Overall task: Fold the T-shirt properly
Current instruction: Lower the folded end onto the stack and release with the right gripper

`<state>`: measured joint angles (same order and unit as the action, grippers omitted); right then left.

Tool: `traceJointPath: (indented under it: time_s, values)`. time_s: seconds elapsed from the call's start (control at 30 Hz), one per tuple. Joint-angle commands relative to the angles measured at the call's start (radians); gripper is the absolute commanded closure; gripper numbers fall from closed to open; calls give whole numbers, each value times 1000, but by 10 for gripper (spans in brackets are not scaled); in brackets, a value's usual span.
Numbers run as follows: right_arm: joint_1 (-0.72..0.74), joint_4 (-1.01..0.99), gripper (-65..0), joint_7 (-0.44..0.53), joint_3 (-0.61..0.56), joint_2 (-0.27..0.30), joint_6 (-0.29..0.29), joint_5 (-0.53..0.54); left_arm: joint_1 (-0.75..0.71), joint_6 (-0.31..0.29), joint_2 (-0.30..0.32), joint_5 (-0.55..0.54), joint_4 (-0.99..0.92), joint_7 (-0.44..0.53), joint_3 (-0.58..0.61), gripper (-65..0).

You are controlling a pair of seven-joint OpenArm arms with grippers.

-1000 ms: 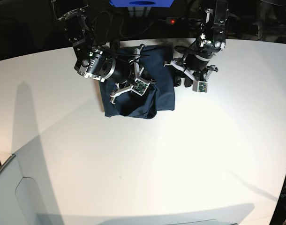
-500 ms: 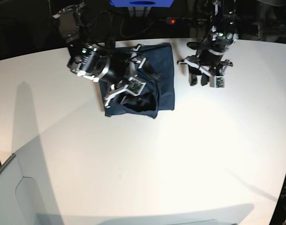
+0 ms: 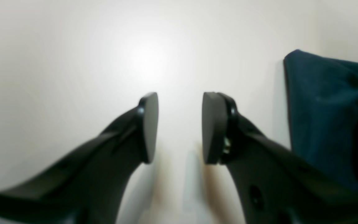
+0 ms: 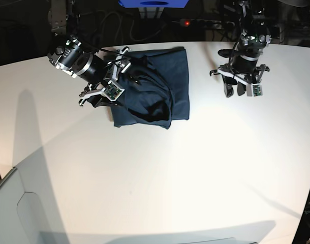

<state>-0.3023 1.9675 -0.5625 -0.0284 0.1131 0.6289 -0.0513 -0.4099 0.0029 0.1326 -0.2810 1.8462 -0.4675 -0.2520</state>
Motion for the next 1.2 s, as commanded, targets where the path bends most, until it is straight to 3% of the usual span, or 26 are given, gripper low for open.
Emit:
traceJointPath:
  time_s: [0.0,0.3,0.57,0.8,0.97,1.17]
  values:
    - [-7,19,-414,28,3,1,12,15,3,-2,6,-4,22,23,-4,-225]
    - [-59,-78,-415,26,-67,20,15,15,16,-2,6,-4,22,23,0,-226]
    - [-62,-76,-410,29,-244,23,15,15,16,-2,6,-4,22,22,0,-226]
    - [-11,-38,-410,31,-439,118,15,14,7,-2,8,-4,22,23,-4,-226]
    - [-2,-15,-410,31,-394,135,12,15,7,-2,8,-4,22,22,-4,-226]
    - [18,-17,-414,31,-216,78,12,15,6,-2,8,-4,25,22,-4,-229]
